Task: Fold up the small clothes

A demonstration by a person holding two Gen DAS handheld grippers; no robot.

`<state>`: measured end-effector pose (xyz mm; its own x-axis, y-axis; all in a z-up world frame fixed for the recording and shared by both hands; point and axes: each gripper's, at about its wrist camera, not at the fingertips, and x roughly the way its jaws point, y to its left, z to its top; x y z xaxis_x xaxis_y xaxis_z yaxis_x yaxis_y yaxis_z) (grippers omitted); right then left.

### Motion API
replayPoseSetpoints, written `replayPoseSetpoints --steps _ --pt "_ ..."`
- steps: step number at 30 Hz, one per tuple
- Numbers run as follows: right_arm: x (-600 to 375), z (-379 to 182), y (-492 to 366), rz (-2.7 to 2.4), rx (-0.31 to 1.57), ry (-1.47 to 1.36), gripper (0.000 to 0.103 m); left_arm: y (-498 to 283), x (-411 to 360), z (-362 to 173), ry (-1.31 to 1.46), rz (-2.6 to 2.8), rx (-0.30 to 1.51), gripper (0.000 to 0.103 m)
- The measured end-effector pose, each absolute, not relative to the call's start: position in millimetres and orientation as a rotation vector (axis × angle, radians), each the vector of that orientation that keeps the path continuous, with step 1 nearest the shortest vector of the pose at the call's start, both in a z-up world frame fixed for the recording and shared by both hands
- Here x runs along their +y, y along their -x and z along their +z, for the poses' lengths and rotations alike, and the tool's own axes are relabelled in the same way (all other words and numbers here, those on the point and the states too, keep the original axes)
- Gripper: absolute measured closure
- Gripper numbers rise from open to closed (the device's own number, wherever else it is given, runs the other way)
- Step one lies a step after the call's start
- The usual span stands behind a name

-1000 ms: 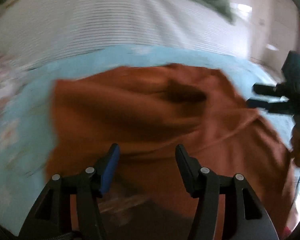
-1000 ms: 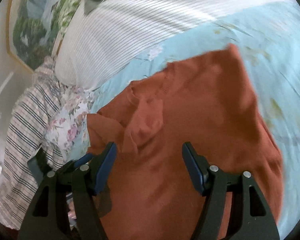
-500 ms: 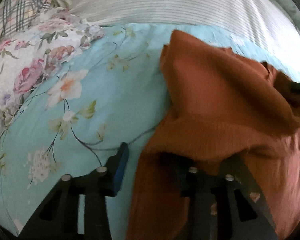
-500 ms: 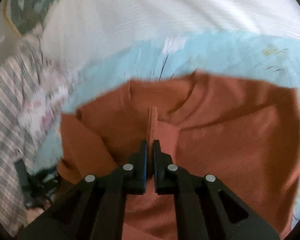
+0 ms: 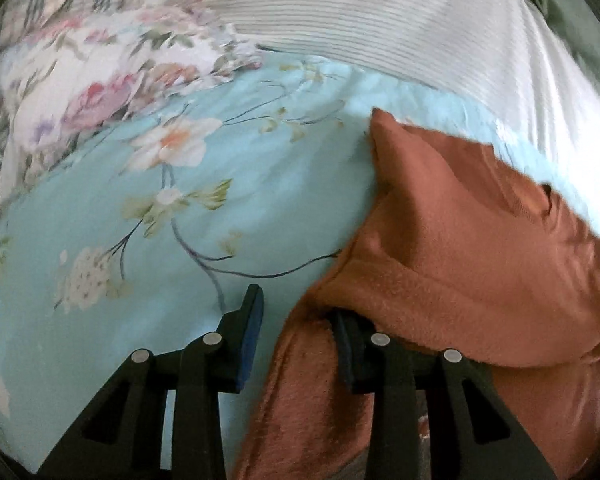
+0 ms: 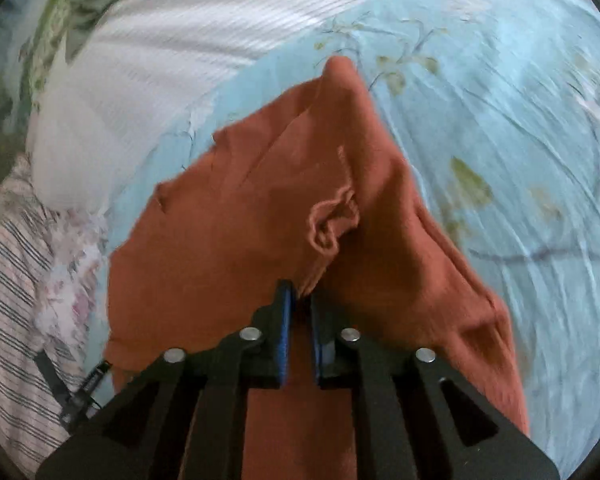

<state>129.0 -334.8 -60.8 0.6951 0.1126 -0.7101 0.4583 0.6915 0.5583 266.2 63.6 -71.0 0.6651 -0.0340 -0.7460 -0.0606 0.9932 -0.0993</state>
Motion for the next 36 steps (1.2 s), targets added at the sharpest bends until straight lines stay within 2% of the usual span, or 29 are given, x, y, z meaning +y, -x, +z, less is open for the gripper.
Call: replayPoseSetpoints --steps 2,4,8,12,17,19,22,26,29,31,33,36 --pt "-329 -44 -119 -0.239 0.755 -0.768 0.055 -262 72 -71 0.163 0.018 0.835 0.067" --pt "-320 -21 -111 -0.217 0.692 -0.71 0.048 -262 78 -72 0.201 0.015 0.826 0.067" --pt "-283 12 -145 -0.003 0.696 -0.609 0.046 -261 79 -73 0.218 0.014 0.824 0.066" --pt "-231 17 -242 0.282 0.823 -0.53 0.042 -260 84 -76 0.253 0.005 0.828 0.062" --pt "-162 -1 -368 0.517 0.932 -0.439 0.039 -256 85 -78 0.278 -0.002 0.797 0.062" --pt "-144 -8 -407 0.559 0.946 -0.385 0.034 -257 85 -79 0.28 -0.001 0.795 0.062" --pt "-132 -30 -441 0.604 1.012 -0.36 0.032 -258 89 -82 0.317 -0.021 0.789 0.062" --pt "-95 -64 -471 0.826 1.196 -0.389 0.031 -257 96 -84 0.367 -0.046 0.765 0.062" --pt "-89 -69 -477 0.901 1.143 -0.484 0.031 -254 102 -85 0.414 -0.06 0.739 0.062" --pt "-105 -74 -485 0.921 1.02 -0.719 0.031 -253 106 -85 0.445 -0.058 0.726 0.062" --pt "-117 -82 -490 0.856 0.949 -0.827 0.032 -251 111 -86 0.475 -0.057 0.716 0.062" --pt "-130 -80 -483 0.725 0.891 -0.838 0.033 -250 118 -88 0.526 -0.074 0.71 0.062"
